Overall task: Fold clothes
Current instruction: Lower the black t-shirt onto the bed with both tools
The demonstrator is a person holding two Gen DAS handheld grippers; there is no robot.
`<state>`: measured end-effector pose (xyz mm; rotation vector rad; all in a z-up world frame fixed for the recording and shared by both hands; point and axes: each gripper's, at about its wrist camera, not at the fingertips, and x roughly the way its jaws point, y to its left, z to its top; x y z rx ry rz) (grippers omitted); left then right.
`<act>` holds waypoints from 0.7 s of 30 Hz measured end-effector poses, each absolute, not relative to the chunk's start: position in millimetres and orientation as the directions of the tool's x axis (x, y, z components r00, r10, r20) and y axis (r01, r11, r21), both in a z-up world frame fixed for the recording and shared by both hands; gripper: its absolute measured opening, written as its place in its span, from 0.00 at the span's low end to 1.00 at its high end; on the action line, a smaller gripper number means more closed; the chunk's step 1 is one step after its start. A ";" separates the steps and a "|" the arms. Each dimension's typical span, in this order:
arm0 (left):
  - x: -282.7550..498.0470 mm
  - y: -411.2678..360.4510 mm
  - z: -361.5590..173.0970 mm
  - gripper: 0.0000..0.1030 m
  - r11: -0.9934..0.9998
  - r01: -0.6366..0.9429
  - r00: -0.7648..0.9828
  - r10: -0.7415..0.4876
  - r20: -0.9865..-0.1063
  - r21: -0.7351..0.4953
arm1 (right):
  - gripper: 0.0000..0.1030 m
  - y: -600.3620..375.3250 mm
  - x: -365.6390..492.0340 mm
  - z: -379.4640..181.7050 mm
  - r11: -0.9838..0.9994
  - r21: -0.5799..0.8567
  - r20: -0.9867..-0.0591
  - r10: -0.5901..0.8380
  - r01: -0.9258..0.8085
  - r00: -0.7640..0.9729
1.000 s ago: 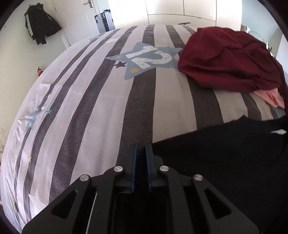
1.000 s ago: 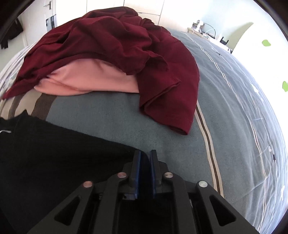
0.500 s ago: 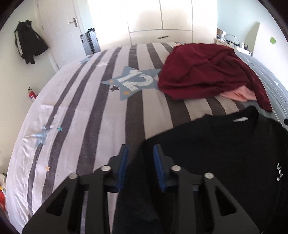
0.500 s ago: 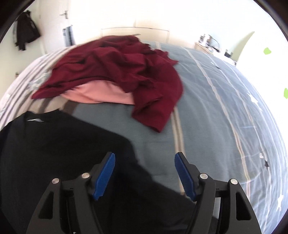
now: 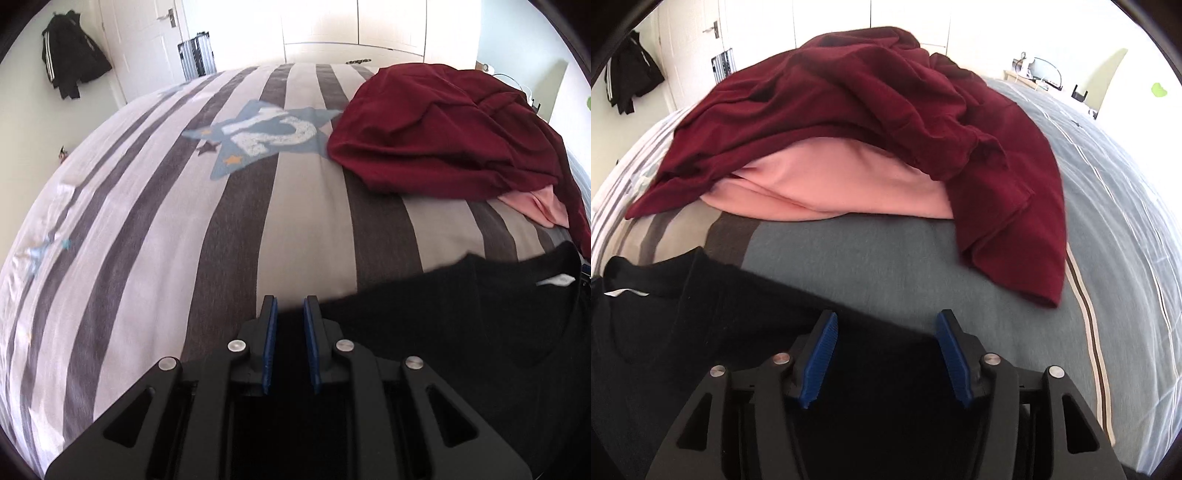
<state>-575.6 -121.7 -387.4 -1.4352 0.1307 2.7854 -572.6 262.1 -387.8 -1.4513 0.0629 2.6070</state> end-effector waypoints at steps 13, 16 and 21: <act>-552.4 -63.1 -380.1 0.13 -0.973 -0.229 -0.570 0.158 -0.806 -0.029 | 0.40 202.0 -547.2 -357.4 -1.000 -0.022 -0.815 0.005 0.021 -0.580; -574.2 -63.4 -388.4 0.15 -0.980 -0.194 -0.573 0.156 -0.805 -0.052 | 0.40 208.4 -570.4 -369.5 -0.998 0.034 -0.834 0.002 -0.056 -0.551; -578.9 -86.6 -356.3 0.18 -0.979 -0.131 -0.600 0.204 -0.774 -0.156 | 0.40 222.5 -588.0 -362.3 -0.986 0.093 -0.832 0.001 -0.141 -0.555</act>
